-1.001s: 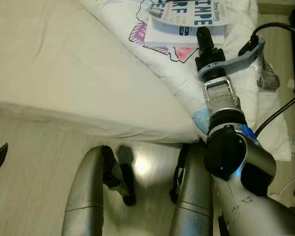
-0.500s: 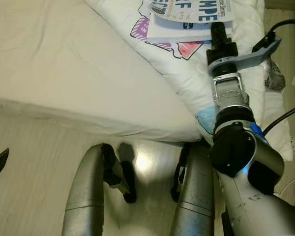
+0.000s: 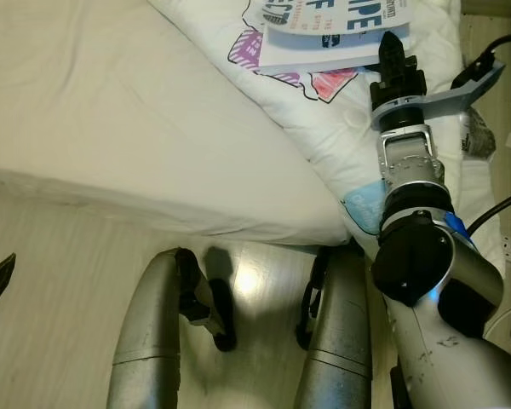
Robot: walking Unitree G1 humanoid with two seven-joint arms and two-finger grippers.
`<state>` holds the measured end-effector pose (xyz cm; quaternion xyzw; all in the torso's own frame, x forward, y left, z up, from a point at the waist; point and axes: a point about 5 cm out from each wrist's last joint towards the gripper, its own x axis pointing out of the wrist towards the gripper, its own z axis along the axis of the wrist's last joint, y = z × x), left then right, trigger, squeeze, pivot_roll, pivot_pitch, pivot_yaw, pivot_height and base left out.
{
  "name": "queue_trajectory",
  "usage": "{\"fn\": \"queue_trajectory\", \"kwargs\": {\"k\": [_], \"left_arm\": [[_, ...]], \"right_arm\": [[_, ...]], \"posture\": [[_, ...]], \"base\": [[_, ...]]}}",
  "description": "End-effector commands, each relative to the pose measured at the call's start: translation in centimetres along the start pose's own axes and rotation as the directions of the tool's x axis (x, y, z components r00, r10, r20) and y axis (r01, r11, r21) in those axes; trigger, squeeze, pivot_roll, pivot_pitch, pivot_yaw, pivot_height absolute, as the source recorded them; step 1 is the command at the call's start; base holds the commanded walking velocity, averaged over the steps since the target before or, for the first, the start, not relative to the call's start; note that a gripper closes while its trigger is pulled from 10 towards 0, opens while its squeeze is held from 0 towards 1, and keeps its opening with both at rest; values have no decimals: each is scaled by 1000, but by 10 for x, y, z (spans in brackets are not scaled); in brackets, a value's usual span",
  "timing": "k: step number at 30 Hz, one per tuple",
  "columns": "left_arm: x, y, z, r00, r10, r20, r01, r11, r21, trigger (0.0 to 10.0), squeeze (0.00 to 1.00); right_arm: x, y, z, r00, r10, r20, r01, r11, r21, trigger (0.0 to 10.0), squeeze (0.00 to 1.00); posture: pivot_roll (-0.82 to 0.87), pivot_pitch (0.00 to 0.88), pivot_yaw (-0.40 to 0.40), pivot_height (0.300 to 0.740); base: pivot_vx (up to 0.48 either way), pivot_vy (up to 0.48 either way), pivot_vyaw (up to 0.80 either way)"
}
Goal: Clean up the room
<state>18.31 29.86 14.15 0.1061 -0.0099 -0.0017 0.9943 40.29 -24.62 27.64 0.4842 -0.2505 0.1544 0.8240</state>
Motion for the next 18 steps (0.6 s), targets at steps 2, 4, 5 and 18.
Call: {"fn": "queue_trajectory", "kwargs": {"k": [2, 4, 5, 18], "left_arm": [[-2, 2, -6, 999, 40, -22, -41, 999, -28, 10000, 0], [5, 0, -5, 998, 56, 3, -56, 997, -54, 10000, 0], [10, -2, -4, 998, 67, 19, -65, 995, -72, 10000, 0], [87, -30, 32, 952, 125, 278, 35, 862, -506, 10000, 0]], "right_arm": [[-3, 0, -2, 998, 60, -25, -60, 998, -4, 0, 0], [-1, 9, -12, 984, 156, -85, -158, 987, -11, 0, 0], [0, 14, -19, 967, 222, -128, -225, 974, -9, 0, 0], [-10, 89, -28, 609, 728, -314, -741, 664, 103, 0, 0]], "posture": [[163, 475, 245, 571], [130, 441, 218, 571], [130, 441, 218, 571], [-56, 238, 99, 571]], "base": [[0, 0, 0], [0, 0, 0], [0, 0, 0], [0, 0, 0]]}}
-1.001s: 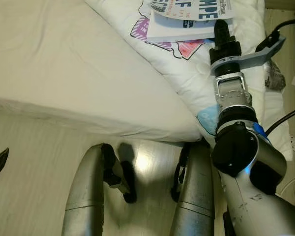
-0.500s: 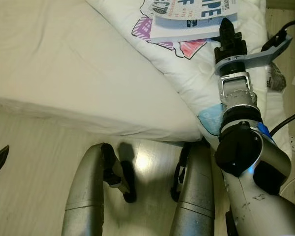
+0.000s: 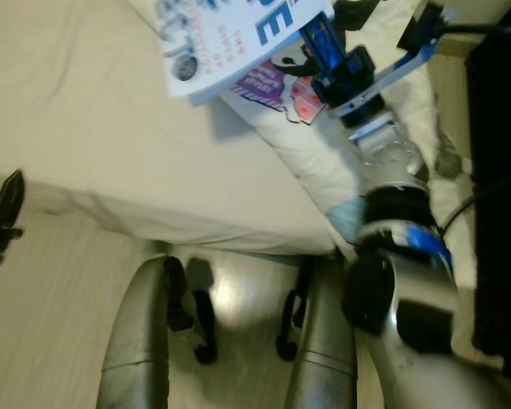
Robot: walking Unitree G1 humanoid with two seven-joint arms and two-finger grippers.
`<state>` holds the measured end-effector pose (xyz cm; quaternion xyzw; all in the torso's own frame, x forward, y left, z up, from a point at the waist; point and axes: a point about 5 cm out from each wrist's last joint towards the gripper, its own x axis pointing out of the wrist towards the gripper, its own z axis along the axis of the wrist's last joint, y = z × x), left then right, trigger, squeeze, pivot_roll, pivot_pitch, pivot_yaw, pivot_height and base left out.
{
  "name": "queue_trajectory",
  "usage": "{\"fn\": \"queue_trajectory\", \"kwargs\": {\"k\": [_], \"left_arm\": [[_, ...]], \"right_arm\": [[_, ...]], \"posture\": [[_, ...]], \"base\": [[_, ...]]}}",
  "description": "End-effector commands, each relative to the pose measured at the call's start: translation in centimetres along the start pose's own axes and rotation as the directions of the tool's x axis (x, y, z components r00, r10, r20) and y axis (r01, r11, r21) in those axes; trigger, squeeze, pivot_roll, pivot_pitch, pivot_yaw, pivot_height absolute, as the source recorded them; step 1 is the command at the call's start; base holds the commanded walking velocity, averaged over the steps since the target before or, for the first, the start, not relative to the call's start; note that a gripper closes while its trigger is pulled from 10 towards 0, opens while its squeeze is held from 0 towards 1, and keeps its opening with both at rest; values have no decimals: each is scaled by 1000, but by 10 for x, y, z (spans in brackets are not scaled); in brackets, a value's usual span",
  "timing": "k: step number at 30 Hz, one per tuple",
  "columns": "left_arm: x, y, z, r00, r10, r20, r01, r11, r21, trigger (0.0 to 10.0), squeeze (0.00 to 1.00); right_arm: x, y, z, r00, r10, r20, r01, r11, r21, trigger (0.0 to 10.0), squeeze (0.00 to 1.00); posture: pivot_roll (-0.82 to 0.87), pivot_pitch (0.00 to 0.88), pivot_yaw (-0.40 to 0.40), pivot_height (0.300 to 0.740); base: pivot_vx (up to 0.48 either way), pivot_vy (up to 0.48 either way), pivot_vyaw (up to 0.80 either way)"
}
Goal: Clean up the room
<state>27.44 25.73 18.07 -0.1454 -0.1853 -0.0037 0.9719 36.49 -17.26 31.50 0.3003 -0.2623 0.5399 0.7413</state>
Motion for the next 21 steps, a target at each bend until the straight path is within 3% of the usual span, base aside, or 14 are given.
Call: {"fn": "queue_trajectory", "kwargs": {"k": [1, 4, 5, 8, 9, 11, 12, 13, 15, 16, 17, 18, 19, 21], "left_arm": [[-3, 3, -12, 999, -8, -41, 4, 995, -96, 10000, 0], [2, -3, -15, 998, -50, -40, 42, 982, -183, 10000, 0], [8, -11, -13, 993, -120, -1, 112, 931, -347, 10000, 0], [8, -11, -13, 993, -120, -1, 112, 931, -347, 10000, 0], [11, -22, -6, 971, -226, 73, 232, 835, -500, 10000, 0], [11, -22, -6, 971, -226, 73, 232, 835, -500, 10000, 0], [9, -33, 5, 915, -358, 189, 396, 698, -597, 10000, 0], [9, -33, 5, 915, -358, 189, 396, 698, -597, 10000, 0], [-2, -48, 8, 786, -539, 304, 575, 455, -680, 10000, 0], [-2, -48, 8, 786, -539, 304, 575, 455, -680, 10000, 0], [-6, -55, 2, 743, -591, 315, 600, 377, -706, 10000, 0], [-6, -55, 2, 743, -591, 315, 600, 377, -706, 10000, 0], [-11, -61, -3, 707, -625, 329, 617, 320, -719, 10000, 1000], [-19, -72, -7, 653, -656, 379, 635, 202, -745, 10000, 1000]], "right_arm": [[0, 11, 15, 997, 78, 4, -78, 996, -41, 0, 0], [-1, 15, 18, 994, 104, -28, -106, 993, -46, 0, 0], [-3, 20, 20, 984, 143, -107, -149, 988, -48, 0, 0], [-3, 20, 20, 984, 143, -107, -149, 988, -48, 0, 0], [-4, 24, 21, 964, 178, -198, -190, 981, -43, 0, 0], [-4, 24, 21, 964, 178, -198, -190, 981, -43, 0, 0], [-6, 28, 23, 936, 215, -278, -230, 973, -23, 0, 0], [-6, 28, 23, 936, 215, -278, -230, 973, -23, 0, 0], [-4, 36, 23, 891, 279, -358, -286, 958, 33, 0, 0], [-4, 36, 23, 891, 279, -358, -286, 958, 33, 0, 0], [-3, 40, 20, 878, 303, -371, -301, 951, 66, 0, 0], [-3, 40, 20, 878, 303, -371, -301, 951, 66, 0, 0], [-2, 43, 15, 865, 320, -386, -309, 947, 91, 0, 0], [0, 47, 4, 847, 350, -400, -325, 937, 129, 0, 0]], "posture": [[-80, 219, 97, 571], [-94, 199, 93, 571], [-113, 175, 87, 571], [-113, 175, 87, 571], [-129, 155, 82, 571], [-129, 155, 82, 571], [-150, 126, 72, 571], [-150, 126, 72, 571], [-162, 94, 63, 571], [-162, 94, 63, 571], [-164, 79, 61, 571], [-164, 79, 61, 571], [-166, 72, 62, 571], [-160, 54, 50, 571]], "base": [[0, 0, 0], [0, 0, 0], [0, 0, 0], [0, 0, 0], [0, 0, 0], [0, 0, 0], [0, 0, 0], [0, 0, 0], [0, 0, 0], [0, 0, 0], [0, 0, 0], [0, 0, 0], [0, 0, 0], [0, 0, 0]]}}
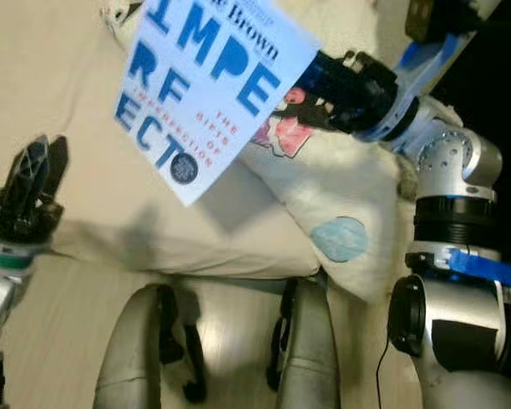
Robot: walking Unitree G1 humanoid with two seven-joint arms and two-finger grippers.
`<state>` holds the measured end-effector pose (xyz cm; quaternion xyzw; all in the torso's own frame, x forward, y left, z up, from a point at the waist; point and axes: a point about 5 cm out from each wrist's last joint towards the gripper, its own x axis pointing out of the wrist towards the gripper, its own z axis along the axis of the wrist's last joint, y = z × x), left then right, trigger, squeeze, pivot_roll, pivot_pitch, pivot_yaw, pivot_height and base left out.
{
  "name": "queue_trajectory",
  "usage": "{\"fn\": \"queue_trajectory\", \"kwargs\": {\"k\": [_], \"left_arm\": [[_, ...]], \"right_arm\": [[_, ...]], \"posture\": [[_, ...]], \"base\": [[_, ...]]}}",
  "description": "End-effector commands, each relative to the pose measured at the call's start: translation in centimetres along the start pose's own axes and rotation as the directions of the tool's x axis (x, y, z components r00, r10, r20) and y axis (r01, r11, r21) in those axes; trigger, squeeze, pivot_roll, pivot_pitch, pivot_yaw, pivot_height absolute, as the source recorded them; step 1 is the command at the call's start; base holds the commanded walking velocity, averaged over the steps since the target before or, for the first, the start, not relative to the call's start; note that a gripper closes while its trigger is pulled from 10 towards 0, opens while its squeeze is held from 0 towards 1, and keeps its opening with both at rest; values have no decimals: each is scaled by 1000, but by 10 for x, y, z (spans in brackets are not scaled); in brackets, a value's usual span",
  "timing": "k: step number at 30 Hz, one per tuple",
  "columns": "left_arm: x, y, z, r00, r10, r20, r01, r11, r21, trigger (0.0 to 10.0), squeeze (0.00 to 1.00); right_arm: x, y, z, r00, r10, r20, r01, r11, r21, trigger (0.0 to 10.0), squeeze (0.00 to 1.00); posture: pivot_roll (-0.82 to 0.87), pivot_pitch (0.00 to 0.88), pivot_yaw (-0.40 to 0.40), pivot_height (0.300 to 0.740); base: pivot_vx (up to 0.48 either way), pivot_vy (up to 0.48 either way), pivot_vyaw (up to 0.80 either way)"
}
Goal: Clean up the room
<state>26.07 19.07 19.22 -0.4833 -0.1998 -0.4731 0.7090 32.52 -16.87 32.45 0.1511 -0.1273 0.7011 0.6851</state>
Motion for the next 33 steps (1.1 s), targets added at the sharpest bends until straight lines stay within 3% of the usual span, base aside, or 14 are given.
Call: {"fn": "queue_trajectory", "kwargs": {"k": [1, 4, 5, 14, 21, 33], "left_arm": [[-3, -4, -8, 999, -44, -10, 43, 997, -61, 10000, 1000], [-4, -3, -16, 999, -48, -25, 45, 992, -120, 10000, 1000], [-8, 2, -26, 997, -19, -74, 8, 990, -142, 10000, 0], [-14, 12, -34, 996, 28, -90, -40, 989, -141, 10000, 0], [-29, 20, -21, 996, 70, -56, -75, 993, -90, 10000, 0], [-24, 15, -18, 1000, 15, -8, -15, 996, -92, 10000, 0]], "right_arm": [[4, 6, -1, 998, 57, 1, -57, 998, 2, 0, 0], [8, 7, -3, 997, 81, 2, -82, 997, 6, 0, 0], [13, 8, 2, 994, 107, 12, -107, 994, -7, 0, 0], [17, 14, 12, 986, 168, 20, -167, 986, -23, 0, 0], [16, 18, 22, 985, 170, 15, -169, 985, -38, 0, 0], [17, 16, 14, 988, 155, 9, -154, 988, -17, 0, 0]], "posture": [[-160, 54, 50, 571], [-156, 41, 47, 571], [-155, 35, 48, 571], [-158, 20, 40, 571], [-176, 10, 34, 571], [-177, 13, 29, 571]], "base": [[0, 0, 0], [0, 0, 0], [0, 0, 0], [0, 0, 0], [0, 0, 0], [0, 0, 0]]}}
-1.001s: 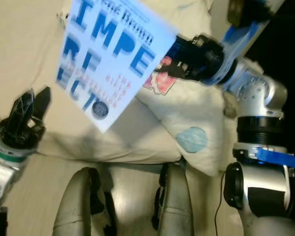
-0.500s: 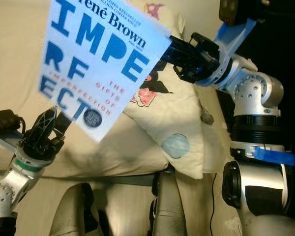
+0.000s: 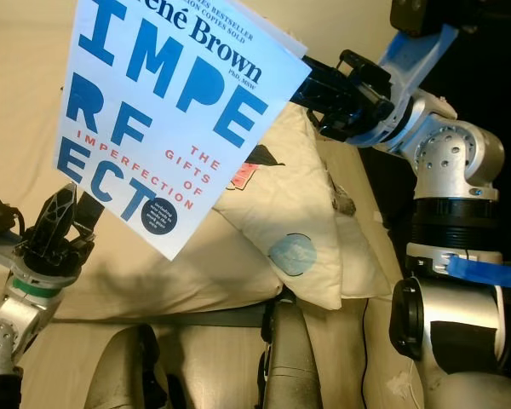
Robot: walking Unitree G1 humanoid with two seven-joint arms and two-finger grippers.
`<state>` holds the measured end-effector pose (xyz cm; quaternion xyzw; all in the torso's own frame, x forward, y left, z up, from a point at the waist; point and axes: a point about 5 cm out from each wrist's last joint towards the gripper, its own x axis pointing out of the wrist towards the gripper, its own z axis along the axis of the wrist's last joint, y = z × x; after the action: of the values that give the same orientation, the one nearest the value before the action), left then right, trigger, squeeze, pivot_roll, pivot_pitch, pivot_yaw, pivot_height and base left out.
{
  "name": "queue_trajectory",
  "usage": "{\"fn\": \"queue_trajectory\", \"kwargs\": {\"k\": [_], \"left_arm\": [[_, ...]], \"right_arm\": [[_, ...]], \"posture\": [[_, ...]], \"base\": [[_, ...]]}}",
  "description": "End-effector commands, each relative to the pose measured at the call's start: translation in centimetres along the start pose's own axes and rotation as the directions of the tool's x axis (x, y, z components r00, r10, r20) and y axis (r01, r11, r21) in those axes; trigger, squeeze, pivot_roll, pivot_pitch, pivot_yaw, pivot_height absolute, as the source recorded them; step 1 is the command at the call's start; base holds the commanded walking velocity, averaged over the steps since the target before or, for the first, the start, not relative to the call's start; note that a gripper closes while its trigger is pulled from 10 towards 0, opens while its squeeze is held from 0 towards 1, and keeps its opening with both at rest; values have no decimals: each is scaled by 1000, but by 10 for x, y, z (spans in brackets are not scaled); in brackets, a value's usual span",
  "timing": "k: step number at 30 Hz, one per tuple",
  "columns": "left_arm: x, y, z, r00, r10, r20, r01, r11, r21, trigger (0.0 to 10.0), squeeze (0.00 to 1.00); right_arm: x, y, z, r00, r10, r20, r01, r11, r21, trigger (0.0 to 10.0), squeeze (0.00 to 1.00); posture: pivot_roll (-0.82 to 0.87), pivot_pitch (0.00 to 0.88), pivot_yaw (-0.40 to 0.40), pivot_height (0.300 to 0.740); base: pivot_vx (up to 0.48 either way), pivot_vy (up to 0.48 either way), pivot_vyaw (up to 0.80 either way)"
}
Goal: Clean up the room
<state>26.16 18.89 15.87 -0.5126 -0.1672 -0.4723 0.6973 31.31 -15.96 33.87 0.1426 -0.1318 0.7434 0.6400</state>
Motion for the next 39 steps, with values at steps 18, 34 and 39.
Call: {"fn": "queue_trajectory", "kwargs": {"k": [18, 34, 39], "left_arm": [[11, -16, -19, 988, -152, -30, 151, 988, -29, 10000, 0], [10, -10, -14, 992, -120, -25, 121, 992, 38, 0, 0], [10, -10, -7, 993, -112, -20, 113, 991, 75, 0, 0]], "right_arm": [[22, 0, -23, 997, 39, 60, -41, 998, 44, 0, 0], [19, 0, -19, 998, 6, 55, -8, 999, 33, 0, 0], [19, -1, -21, 998, -17, 54, 15, 999, 34, 0, 0]], "posture": [[-166, 23, 31, 571], [-179, 30, 25, 571], [-177, 30, 24, 571]], "base": [[0, 0, 0], [0, 0, 0], [0, 0, 0]]}}
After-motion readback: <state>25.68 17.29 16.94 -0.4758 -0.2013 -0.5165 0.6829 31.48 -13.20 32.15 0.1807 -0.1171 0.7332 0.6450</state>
